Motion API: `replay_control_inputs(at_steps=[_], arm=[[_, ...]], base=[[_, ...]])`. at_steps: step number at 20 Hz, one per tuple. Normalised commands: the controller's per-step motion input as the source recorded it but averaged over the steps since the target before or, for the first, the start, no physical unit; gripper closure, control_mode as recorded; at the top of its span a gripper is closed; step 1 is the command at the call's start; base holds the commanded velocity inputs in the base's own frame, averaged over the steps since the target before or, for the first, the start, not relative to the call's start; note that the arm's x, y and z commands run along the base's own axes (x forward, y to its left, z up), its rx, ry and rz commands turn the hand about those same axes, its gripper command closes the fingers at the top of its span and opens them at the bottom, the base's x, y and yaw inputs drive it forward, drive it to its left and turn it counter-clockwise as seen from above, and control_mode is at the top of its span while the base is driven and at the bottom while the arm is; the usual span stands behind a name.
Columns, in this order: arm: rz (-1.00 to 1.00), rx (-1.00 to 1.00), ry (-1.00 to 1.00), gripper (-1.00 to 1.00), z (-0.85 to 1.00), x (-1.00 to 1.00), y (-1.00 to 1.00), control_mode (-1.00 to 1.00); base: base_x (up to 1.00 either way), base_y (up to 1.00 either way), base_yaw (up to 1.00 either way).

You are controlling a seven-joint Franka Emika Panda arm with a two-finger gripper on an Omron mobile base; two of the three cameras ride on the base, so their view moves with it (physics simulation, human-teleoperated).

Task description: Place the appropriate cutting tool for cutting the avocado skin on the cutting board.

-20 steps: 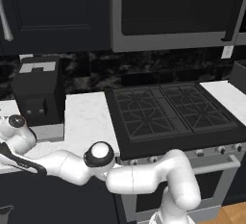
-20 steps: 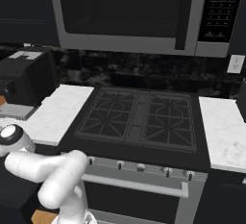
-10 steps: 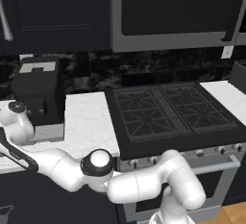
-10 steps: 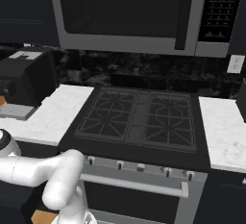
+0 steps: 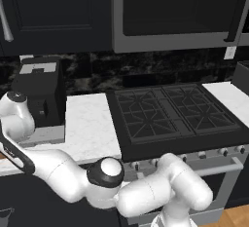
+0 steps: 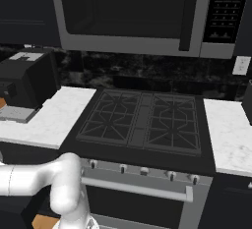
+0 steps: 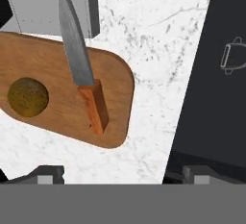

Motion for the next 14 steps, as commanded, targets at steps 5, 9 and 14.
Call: replay_control_inputs(at_steps=[5,9,14], arm=[[-0.23,0.00,0.00,-1.00,0.72,-1.00,-0.04,-1.00],[-0.23,0.00,0.05,-1.00,0.69,-1.00,-0.38,-1.00],[-0.20,0.03,0.07,-1.00,0.54,-1.00,-0.71,-1.00]], base=[[0.00,0.00,0.00],[0.00,0.00,0.00],[0.00,0.00,0.00]])
